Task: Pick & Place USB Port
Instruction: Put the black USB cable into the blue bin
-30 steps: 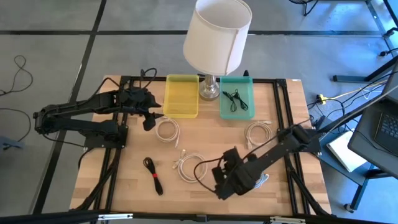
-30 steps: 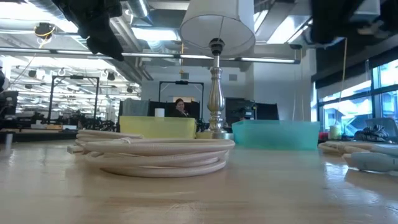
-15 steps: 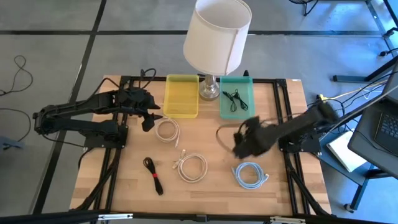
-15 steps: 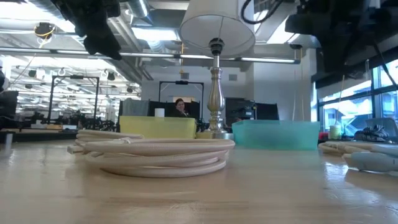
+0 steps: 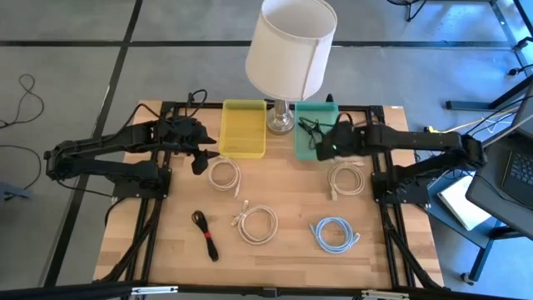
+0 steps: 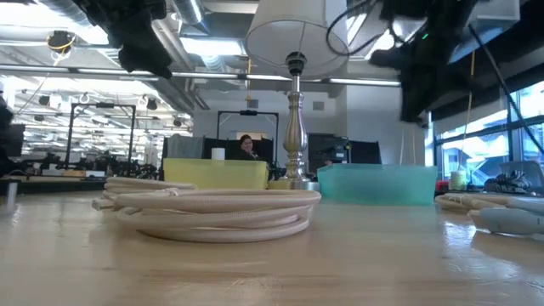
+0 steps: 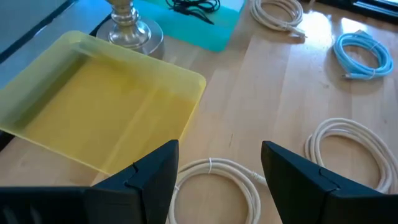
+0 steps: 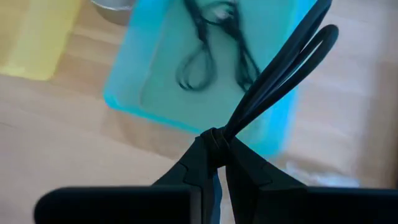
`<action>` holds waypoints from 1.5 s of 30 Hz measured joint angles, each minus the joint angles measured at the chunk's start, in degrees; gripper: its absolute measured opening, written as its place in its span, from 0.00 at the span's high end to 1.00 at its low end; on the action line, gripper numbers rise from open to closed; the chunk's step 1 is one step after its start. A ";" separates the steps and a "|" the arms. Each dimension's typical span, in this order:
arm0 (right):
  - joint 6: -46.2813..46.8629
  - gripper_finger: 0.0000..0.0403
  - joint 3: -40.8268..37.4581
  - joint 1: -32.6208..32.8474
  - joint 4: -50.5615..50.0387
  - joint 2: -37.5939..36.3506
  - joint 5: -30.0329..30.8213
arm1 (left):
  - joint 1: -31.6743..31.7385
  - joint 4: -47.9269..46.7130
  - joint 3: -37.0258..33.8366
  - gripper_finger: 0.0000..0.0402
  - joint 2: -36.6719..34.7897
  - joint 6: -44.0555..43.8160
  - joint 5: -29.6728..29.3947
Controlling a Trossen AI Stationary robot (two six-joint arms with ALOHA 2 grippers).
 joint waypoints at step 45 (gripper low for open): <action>-36.53 0.91 0.58 -30.39 18.54 28.45 -20.49 | -0.01 -0.89 0.02 0.44 0.00 -4.54 0.08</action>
